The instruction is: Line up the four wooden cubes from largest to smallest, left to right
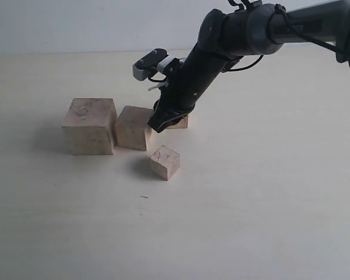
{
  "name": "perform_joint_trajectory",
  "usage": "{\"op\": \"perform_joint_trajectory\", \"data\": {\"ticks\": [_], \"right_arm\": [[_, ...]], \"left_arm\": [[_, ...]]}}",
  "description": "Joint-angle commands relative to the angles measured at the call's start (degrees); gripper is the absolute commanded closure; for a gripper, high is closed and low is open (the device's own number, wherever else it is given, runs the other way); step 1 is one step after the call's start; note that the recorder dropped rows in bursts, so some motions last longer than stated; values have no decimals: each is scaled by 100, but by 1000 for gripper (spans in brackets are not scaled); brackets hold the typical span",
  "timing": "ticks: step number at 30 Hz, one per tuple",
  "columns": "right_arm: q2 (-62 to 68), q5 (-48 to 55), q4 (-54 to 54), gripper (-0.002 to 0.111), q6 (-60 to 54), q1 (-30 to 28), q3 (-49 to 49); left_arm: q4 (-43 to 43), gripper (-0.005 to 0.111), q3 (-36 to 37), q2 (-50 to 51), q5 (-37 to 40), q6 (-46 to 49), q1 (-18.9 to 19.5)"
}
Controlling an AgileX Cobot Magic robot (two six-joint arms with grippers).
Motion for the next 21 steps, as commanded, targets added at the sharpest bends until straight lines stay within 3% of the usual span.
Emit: {"op": "perform_joint_trajectory", "data": {"ticks": [1,10,21], "right_arm": [[28,-287,12,82,-63,-1,8],[28,-269,578,82,-277,-1,8],[-248,-98,511,82,-334,-14,-4]], "left_arm": [[8,107,-3,-38,-67,0,1],[8,107,-3,-38,-67,0,1],[8,107,-3,-38,-67,0,1]]}}
